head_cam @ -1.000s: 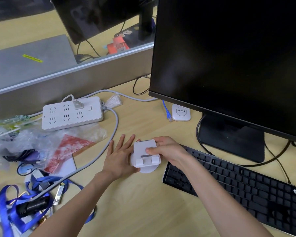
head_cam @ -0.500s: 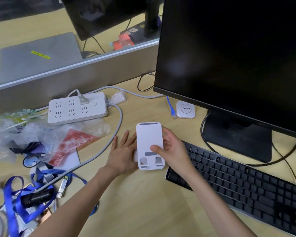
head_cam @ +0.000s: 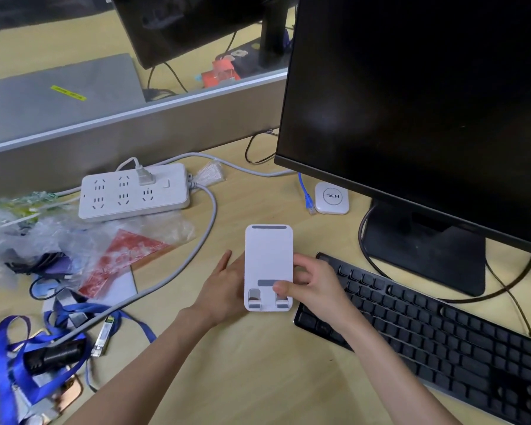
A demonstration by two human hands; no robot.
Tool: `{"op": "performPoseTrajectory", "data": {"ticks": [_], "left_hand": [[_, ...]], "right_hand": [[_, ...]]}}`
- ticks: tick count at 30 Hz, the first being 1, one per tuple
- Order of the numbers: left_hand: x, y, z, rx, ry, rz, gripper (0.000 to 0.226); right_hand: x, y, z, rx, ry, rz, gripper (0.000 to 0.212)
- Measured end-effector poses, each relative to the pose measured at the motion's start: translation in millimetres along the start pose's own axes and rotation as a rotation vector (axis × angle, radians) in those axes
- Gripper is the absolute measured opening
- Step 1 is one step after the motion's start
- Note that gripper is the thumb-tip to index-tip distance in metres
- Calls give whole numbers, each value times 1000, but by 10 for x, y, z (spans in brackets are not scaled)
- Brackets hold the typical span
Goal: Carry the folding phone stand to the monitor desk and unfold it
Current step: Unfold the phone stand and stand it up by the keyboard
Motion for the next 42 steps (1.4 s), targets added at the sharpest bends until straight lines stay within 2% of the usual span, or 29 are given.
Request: {"op": "performPoseTrajectory", "data": {"ticks": [4, 10, 16, 22, 25, 28, 32, 37, 42], "left_hand": [[15, -14, 11, -46, -37, -5, 68], [50, -13, 35, -47, -21, 14, 65], [48, -11, 35, -9, 25, 24, 73], [67, -7, 60, 5, 70, 17, 67], [83, 4, 79, 43, 110, 22, 67], [81, 22, 83, 40, 99, 4, 62], [85, 26, 97, 6, 52, -26, 71], [101, 26, 89, -24, -14, -22, 74], [121, 38, 79, -7, -16, -12, 71]], "right_hand": [[-123, -43, 54, -72, -58, -65, 23], [-294, -97, 124, -165, -140, -104, 17], [-286, -84, 153, -190, 9, -63, 18], [-241, -90, 172, -277, -62, -127, 10], [-192, -49, 167, -308, -28, -130, 13], [-149, 11, 155, -336, 1, -139, 15], [-108, 58, 139, -364, 49, -160, 12], [-117, 62, 156, -380, 66, -159, 22], [-134, 19, 148, -367, 1, -171, 12]]}}
Point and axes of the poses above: each hand's wrist, its own y-axis towards the middle knuckle, its own z-axis out of the palm, x = y × z, the point moved 1 cm from there along y, towards the middle knuckle, and after that the axes turned 3 degrees about -y, right-handed, at the moved point
